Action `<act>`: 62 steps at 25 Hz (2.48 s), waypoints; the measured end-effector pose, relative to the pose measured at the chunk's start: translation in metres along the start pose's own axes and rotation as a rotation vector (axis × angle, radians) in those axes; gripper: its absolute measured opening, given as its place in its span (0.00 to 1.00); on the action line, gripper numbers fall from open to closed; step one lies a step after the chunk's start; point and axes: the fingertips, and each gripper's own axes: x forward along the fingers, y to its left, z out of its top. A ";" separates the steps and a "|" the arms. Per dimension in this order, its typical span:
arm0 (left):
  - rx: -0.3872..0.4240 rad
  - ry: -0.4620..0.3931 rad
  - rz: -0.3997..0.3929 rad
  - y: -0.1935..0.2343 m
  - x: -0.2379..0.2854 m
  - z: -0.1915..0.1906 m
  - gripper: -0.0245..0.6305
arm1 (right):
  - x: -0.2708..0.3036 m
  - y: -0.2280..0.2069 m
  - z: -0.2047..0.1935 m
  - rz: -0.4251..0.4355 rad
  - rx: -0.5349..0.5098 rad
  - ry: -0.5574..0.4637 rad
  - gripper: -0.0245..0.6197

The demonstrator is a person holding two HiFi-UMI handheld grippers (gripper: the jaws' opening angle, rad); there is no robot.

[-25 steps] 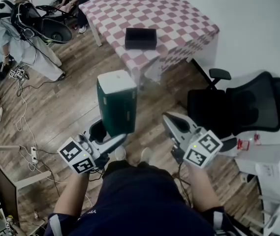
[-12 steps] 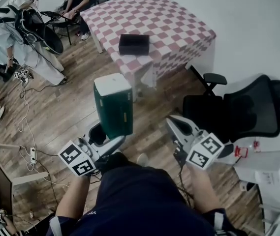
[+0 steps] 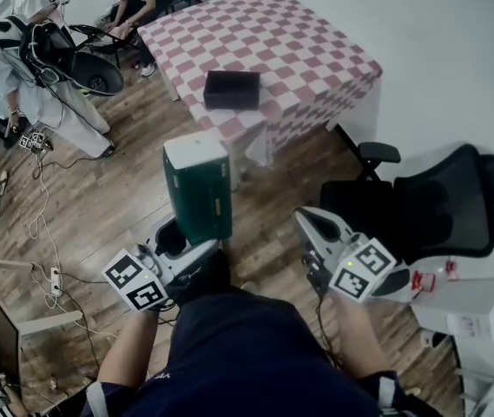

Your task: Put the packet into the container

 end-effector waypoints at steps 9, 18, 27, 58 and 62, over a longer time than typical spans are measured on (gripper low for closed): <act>-0.041 0.000 -0.030 0.085 0.048 0.020 0.61 | 0.062 -0.063 -0.001 -0.050 0.035 0.037 0.06; -0.031 0.068 -0.079 0.192 0.104 0.065 0.61 | 0.180 -0.117 0.041 -0.053 0.034 0.037 0.06; 0.039 0.111 -0.174 0.198 0.084 0.063 0.61 | 0.173 -0.091 0.028 -0.144 0.029 -0.021 0.06; 0.235 0.438 -0.105 0.435 0.277 0.099 0.61 | 0.327 -0.302 0.099 -0.132 0.165 0.146 0.06; 0.392 0.556 -0.133 0.443 0.293 0.080 0.61 | 0.316 -0.329 0.096 -0.159 0.198 0.149 0.06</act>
